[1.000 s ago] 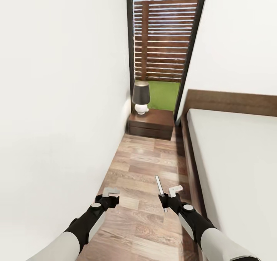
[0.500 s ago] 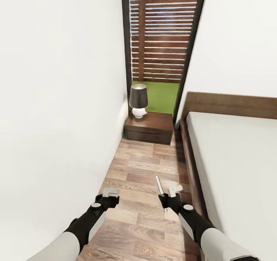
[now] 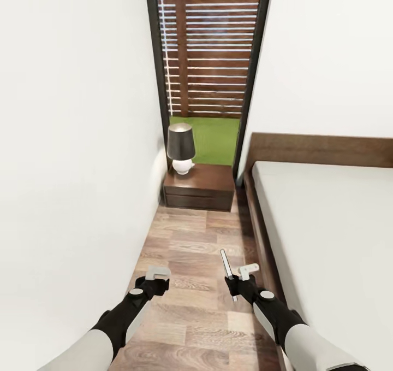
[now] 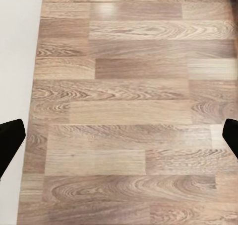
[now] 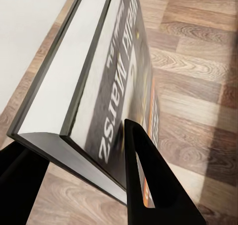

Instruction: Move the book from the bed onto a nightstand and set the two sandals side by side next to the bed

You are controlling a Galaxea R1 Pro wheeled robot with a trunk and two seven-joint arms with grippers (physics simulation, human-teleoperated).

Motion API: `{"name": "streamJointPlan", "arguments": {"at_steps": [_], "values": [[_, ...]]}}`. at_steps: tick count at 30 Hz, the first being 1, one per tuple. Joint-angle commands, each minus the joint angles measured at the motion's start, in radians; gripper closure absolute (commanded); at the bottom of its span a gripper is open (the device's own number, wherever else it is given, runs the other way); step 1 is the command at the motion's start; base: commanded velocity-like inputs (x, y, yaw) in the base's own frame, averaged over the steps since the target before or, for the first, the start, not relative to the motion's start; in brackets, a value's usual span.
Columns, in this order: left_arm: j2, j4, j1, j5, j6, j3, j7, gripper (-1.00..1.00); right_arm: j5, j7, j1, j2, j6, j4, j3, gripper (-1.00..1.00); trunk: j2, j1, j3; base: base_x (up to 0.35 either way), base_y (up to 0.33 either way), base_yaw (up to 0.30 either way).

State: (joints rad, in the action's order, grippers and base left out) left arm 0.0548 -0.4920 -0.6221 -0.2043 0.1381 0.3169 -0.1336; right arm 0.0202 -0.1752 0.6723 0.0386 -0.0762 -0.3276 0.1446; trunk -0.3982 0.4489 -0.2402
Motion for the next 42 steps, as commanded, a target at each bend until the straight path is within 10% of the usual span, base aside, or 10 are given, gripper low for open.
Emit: {"name": "streamJointPlan", "arguments": {"at_steps": [1,42], "values": [[-0.001,-0.002,-0.001,-0.01,0.005,0.008,-0.009,-1.0,0.003,-0.001,0.001,0.0,-0.004,0.001,0.003,1.0,-0.002,0.001,-0.002,0.339,0.0,-0.011],[-0.001,-0.002,-0.001,-0.009,0.003,0.004,-0.009,-1.0,0.002,-0.001,0.001,0.0,-0.001,0.001,0.003,1.0,-0.002,0.001,-0.002,0.34,0.0,-0.052]]}}
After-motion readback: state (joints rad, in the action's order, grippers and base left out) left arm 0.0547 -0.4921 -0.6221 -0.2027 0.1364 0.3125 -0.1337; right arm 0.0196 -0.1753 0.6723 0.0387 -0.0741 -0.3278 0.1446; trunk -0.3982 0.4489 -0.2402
